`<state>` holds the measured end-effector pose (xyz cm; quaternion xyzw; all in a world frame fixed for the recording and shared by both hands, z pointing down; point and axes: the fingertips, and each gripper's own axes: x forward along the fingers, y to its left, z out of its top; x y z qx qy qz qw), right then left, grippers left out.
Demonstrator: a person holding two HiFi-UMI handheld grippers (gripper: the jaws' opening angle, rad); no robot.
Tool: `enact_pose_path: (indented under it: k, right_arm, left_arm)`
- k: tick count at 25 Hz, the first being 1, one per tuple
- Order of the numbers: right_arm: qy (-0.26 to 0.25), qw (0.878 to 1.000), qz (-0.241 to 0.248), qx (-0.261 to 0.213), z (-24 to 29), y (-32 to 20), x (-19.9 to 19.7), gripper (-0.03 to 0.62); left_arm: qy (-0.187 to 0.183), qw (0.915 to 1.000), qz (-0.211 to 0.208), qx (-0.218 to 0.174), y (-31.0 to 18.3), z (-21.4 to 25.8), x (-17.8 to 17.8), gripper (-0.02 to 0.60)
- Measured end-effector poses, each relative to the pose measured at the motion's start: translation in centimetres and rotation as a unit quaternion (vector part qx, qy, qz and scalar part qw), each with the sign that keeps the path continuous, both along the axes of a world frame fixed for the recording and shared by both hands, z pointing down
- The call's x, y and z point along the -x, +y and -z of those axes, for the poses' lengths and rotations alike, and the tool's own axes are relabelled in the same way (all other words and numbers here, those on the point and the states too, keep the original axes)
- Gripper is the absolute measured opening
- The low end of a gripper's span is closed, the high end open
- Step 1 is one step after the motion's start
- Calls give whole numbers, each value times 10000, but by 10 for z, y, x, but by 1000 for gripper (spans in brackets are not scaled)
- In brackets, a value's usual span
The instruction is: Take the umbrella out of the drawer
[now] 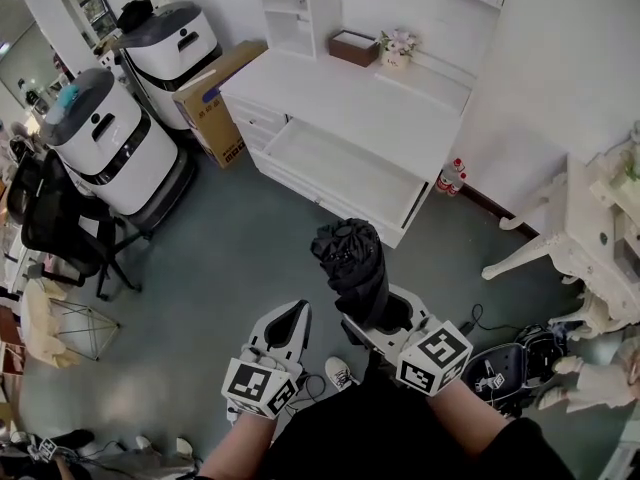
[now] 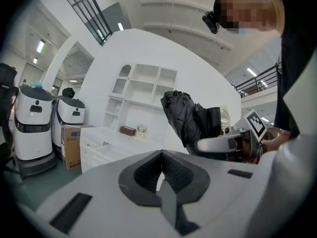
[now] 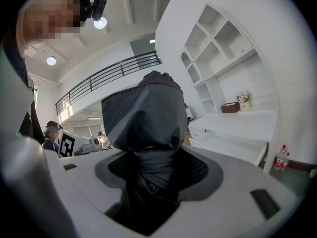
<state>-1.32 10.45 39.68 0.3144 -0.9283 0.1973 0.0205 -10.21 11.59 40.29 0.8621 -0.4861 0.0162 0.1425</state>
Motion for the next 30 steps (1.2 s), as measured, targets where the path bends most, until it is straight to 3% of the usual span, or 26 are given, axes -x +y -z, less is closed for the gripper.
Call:
enact_pose_path:
  k: [30]
  right_arm:
    - [20,9999,-93,-53,5,0,-10,250]
  left_arm:
    - [-35,9999,-93,-99,-2,11,-7,-3]
